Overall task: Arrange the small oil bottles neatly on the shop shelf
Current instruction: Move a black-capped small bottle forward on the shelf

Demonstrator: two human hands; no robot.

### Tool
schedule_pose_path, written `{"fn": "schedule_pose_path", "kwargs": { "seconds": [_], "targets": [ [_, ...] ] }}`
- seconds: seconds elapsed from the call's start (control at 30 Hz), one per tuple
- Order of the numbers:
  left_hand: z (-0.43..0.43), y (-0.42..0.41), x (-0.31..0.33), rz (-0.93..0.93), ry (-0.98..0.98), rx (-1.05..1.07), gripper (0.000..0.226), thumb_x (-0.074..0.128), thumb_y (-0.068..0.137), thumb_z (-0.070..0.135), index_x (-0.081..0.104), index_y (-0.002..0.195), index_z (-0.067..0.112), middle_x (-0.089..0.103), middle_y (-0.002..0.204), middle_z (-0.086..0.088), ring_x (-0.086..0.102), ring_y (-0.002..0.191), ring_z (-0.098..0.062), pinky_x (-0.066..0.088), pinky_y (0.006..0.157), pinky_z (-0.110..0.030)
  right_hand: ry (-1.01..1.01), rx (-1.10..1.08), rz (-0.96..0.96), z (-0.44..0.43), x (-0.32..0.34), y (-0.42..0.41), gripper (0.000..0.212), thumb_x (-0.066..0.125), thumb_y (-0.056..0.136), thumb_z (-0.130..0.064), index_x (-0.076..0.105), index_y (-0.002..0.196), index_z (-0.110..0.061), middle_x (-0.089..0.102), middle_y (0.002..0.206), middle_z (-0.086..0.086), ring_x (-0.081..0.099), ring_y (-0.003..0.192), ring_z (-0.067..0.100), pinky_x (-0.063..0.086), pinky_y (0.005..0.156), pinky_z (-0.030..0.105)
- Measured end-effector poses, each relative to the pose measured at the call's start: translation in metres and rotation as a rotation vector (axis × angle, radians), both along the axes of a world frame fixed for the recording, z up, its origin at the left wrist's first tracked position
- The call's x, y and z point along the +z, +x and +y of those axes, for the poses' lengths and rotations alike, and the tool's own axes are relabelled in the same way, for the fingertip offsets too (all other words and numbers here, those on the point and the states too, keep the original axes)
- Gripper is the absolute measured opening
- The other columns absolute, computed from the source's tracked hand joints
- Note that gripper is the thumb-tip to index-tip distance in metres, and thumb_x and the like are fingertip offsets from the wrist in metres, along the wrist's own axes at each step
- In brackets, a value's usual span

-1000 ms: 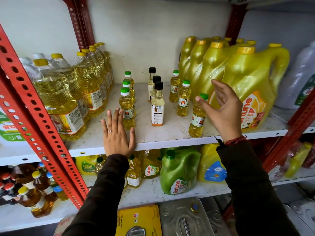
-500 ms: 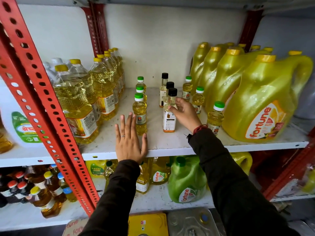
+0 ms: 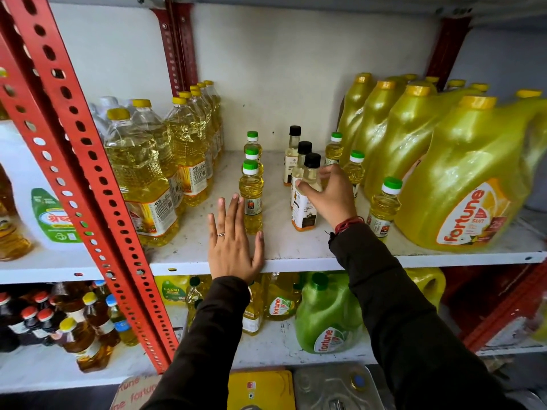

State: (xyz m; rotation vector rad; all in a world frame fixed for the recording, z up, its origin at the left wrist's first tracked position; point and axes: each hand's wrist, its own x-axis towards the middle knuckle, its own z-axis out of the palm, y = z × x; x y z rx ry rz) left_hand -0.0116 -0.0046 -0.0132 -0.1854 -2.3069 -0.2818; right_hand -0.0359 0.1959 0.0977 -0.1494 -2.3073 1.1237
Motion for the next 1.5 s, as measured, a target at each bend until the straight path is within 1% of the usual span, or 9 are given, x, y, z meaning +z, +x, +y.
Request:
{"fn": "schedule_pose_path", "kwargs": {
  "seconds": [0.07,0.13,0.33,0.5,0.63,0.77,1.0,1.27,1.5],
  "targets": [
    [0.0,0.0,0.0,0.003,0.0,0.001,0.077,0.03,0.101,0.048,0.02,0.164,0.005,0.014,0.173,-0.011,0.003,0.161,-0.029,-0.012,0.129,-0.039,-0.046,0.076,-0.028,0.002,0.001,0.001,0.047,0.075,0.083,-0.033,0.06,0.121,-0.011,0.065,0.126,0.008,0.06,0.117,0.023,0.049,0.098,0.035],
    [0.0,0.0,0.0,0.004,0.001,0.0,0.077,0.03,0.101,0.048,0.02,0.164,0.005,0.015,0.173,-0.011,0.003,0.161,-0.029,-0.011,0.13,-0.04,-0.081,0.124,-0.048,0.002,0.002,0.002,0.034,0.071,0.087,-0.026,0.066,0.117,-0.012,0.068,0.124,0.008,0.062,0.118,0.022,0.05,0.1,0.038],
    [0.0,0.001,0.0,0.011,0.007,-0.01,0.077,0.032,0.101,0.047,0.019,0.164,0.006,0.017,0.173,-0.01,0.002,0.161,-0.028,-0.011,0.13,-0.04,-0.09,0.128,-0.023,0.003,0.0,0.005,0.022,0.072,0.085,-0.03,0.073,0.104,-0.019,0.074,0.113,0.006,0.068,0.105,0.023,0.056,0.094,0.046],
    [0.001,0.0,-0.001,0.006,0.009,-0.003,0.078,0.032,0.101,0.048,0.018,0.165,0.006,0.015,0.173,-0.01,0.0,0.161,-0.028,-0.01,0.13,-0.041,-0.082,0.147,-0.015,0.002,0.001,0.02,0.025,0.07,0.087,-0.029,0.073,0.11,-0.018,0.073,0.115,0.004,0.068,0.1,0.022,0.057,0.092,0.044],
    [0.001,0.0,-0.002,0.01,0.013,-0.005,0.077,0.033,0.101,0.047,0.017,0.165,0.007,0.015,0.173,-0.01,0.001,0.161,-0.028,-0.011,0.13,-0.04,-0.09,0.155,-0.012,0.002,0.0,0.04,0.026,0.07,0.088,-0.033,0.072,0.111,-0.021,0.073,0.114,0.004,0.07,0.097,0.021,0.059,0.088,0.041],
    [0.001,0.0,-0.001,0.02,0.018,-0.006,0.077,0.032,0.101,0.047,0.018,0.165,0.006,0.016,0.173,-0.01,0.001,0.161,-0.028,-0.012,0.129,-0.039,-0.069,0.145,0.005,0.002,0.0,0.059,0.026,0.069,0.089,-0.034,0.072,0.112,-0.022,0.073,0.113,0.001,0.067,0.101,0.016,0.056,0.087,0.032],
    [0.001,0.0,-0.001,0.021,0.022,-0.005,0.077,0.032,0.101,0.048,0.02,0.164,0.005,0.017,0.172,-0.011,0.003,0.161,-0.029,-0.011,0.129,-0.04,-0.061,0.125,0.018,0.004,-0.005,0.076,0.03,0.069,0.087,-0.039,0.073,0.112,-0.023,0.075,0.111,-0.003,0.068,0.102,0.018,0.057,0.091,0.042],
    [0.001,0.0,-0.001,0.026,0.029,-0.008,0.077,0.033,0.101,0.047,0.02,0.164,0.006,0.016,0.173,-0.011,0.004,0.161,-0.03,-0.012,0.129,-0.04,-0.052,0.113,0.011,0.003,-0.001,0.082,0.029,0.069,0.088,-0.038,0.073,0.113,-0.024,0.074,0.113,-0.002,0.065,0.103,0.016,0.056,0.091,0.038],
    [0.0,-0.001,-0.001,0.032,0.027,-0.015,0.077,0.031,0.101,0.047,0.02,0.164,0.006,0.017,0.172,-0.011,0.004,0.161,-0.03,-0.011,0.13,-0.041,-0.055,0.096,0.009,0.001,-0.001,0.086,0.03,0.072,0.085,-0.039,0.073,0.111,-0.025,0.074,0.109,-0.006,0.067,0.102,0.014,0.056,0.094,0.043]
  ]
}}
